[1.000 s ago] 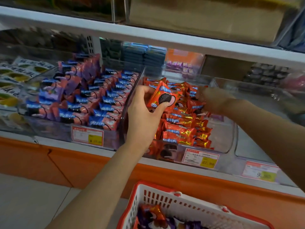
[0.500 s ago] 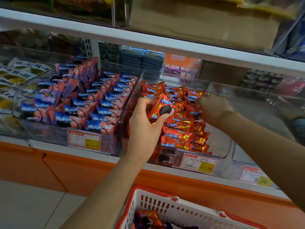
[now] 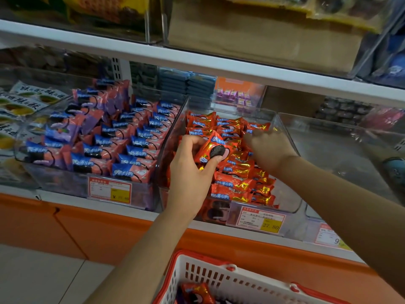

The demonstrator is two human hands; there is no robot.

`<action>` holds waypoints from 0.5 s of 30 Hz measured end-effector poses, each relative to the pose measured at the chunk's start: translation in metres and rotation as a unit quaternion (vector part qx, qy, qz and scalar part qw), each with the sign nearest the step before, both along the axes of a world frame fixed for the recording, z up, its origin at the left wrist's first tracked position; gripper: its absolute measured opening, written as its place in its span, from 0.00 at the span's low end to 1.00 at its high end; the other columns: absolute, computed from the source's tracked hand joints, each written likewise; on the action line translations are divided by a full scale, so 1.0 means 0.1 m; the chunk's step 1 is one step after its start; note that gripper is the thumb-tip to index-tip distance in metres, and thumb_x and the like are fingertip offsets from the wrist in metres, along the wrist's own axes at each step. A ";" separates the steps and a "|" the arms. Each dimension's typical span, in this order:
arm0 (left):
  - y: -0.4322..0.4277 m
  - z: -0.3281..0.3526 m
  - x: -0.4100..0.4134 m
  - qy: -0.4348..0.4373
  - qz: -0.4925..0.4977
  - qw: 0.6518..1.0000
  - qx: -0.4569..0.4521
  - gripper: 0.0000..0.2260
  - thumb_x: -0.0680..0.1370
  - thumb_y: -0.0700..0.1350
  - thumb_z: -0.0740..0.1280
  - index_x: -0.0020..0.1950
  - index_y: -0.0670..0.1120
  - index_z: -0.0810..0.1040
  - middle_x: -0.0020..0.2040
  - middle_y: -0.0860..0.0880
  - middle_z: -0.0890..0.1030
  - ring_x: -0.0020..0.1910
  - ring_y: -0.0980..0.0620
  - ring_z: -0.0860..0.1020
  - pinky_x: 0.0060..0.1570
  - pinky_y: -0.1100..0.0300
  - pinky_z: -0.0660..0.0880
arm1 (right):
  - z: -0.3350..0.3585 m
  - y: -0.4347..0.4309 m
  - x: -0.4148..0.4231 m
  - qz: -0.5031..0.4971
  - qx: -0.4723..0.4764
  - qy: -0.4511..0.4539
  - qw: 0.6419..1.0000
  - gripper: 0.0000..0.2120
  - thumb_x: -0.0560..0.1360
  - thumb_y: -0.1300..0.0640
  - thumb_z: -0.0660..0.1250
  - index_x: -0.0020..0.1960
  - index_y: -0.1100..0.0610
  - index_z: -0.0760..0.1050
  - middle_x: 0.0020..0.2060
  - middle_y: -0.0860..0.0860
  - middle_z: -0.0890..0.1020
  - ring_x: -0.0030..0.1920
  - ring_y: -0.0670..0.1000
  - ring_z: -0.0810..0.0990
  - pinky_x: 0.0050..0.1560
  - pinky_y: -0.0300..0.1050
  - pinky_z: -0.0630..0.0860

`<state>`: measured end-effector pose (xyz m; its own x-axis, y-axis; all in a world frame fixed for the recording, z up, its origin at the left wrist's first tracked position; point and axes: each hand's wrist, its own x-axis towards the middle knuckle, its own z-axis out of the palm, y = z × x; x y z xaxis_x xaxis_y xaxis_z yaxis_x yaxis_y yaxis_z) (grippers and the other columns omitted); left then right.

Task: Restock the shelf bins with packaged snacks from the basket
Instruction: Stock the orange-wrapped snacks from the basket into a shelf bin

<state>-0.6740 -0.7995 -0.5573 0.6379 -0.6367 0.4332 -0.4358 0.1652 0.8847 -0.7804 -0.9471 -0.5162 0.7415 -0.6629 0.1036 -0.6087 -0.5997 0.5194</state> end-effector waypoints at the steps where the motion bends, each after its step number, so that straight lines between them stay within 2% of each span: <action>1: 0.00 0.00 0.00 -0.003 0.001 1.000 0.000 0.17 0.71 0.51 0.75 0.52 0.51 0.70 0.49 0.59 0.77 0.49 0.65 0.76 0.44 0.77 0.70 | -0.01 -0.01 0.02 0.003 0.005 0.003 1.000 0.22 0.76 0.62 0.63 0.69 0.56 0.64 0.57 0.55 0.75 0.54 0.57 0.78 0.51 0.50 0.77; 4: 0.00 0.00 -0.01 -0.011 0.006 1.000 0.000 0.16 0.71 0.51 0.75 0.52 0.52 0.70 0.48 0.60 0.76 0.49 0.64 0.76 0.44 0.76 0.71 | -0.02 -0.05 0.05 -0.004 0.057 -0.021 0.998 0.20 0.77 0.64 0.63 0.67 0.57 0.67 0.58 0.56 0.75 0.54 0.56 0.78 0.51 0.49 0.75; 6: 0.00 0.00 0.00 -0.012 0.005 1.000 0.000 0.16 0.71 0.51 0.75 0.52 0.52 0.70 0.48 0.59 0.77 0.49 0.64 0.76 0.44 0.76 0.71 | -0.01 -0.09 0.01 -0.016 0.116 -0.074 0.990 0.16 0.76 0.63 0.65 0.64 0.56 0.71 0.58 0.56 0.77 0.56 0.55 0.77 0.55 0.48 0.75; 8: 0.00 0.00 0.01 -0.008 0.003 1.000 0.003 0.17 0.71 0.50 0.75 0.52 0.51 0.70 0.48 0.58 0.77 0.49 0.62 0.77 0.44 0.76 0.72 | 0.02 -0.06 -0.06 -0.029 0.167 -0.117 0.979 0.19 0.75 0.63 0.67 0.65 0.55 0.70 0.60 0.56 0.76 0.58 0.55 0.76 0.61 0.50 0.73; 10: 0.00 0.01 0.02 -0.003 0.003 1.000 0.008 0.16 0.71 0.49 0.75 0.52 0.50 0.71 0.49 0.55 0.78 0.48 0.60 0.77 0.44 0.75 0.72 | 0.05 0.03 -0.15 -0.034 0.186 -0.127 0.974 0.26 0.75 0.65 0.66 0.70 0.55 0.64 0.65 0.57 0.71 0.64 0.57 0.72 0.68 0.54 0.66; 11: 0.00 0.02 0.02 0.001 0.002 1.000 0.008 0.16 0.71 0.49 0.75 0.53 0.50 0.71 0.49 0.55 0.78 0.48 0.59 0.77 0.45 0.74 0.72 | 0.06 0.09 -0.19 -0.034 0.191 -0.139 0.971 0.29 0.75 0.66 0.65 0.72 0.55 0.61 0.67 0.57 0.68 0.66 0.58 0.70 0.69 0.55 0.66; 12: 0.00 0.03 0.02 0.007 0.001 1.000 0.006 0.16 0.71 0.48 0.75 0.53 0.49 0.72 0.49 0.55 0.79 0.49 0.59 0.77 0.46 0.72 0.72 | 0.08 0.16 -0.23 -0.033 0.199 -0.165 0.965 0.30 0.75 0.68 0.64 0.73 0.54 0.58 0.69 0.56 0.66 0.66 0.59 0.70 0.65 0.53 0.69; 14: 0.02 0.07 0.01 0.026 0.003 1.000 -0.007 0.15 0.71 0.46 0.74 0.54 0.49 0.73 0.48 0.56 0.78 0.49 0.59 0.78 0.48 0.69 0.73 | 0.14 0.31 -0.31 -0.015 0.220 -0.240 0.945 0.28 0.76 0.68 0.61 0.73 0.53 0.59 0.69 0.55 0.67 0.63 0.58 0.73 0.57 0.51 0.74; 15: 0.04 0.11 -0.01 0.038 0.004 0.999 -0.019 0.15 0.71 0.45 0.74 0.53 0.50 0.73 0.48 0.57 0.78 0.49 0.60 0.78 0.48 0.69 0.73 | 0.17 0.38 -0.35 0.011 0.231 -0.279 0.932 0.25 0.77 0.67 0.61 0.72 0.53 0.61 0.68 0.53 0.69 0.61 0.56 0.74 0.57 0.50 0.75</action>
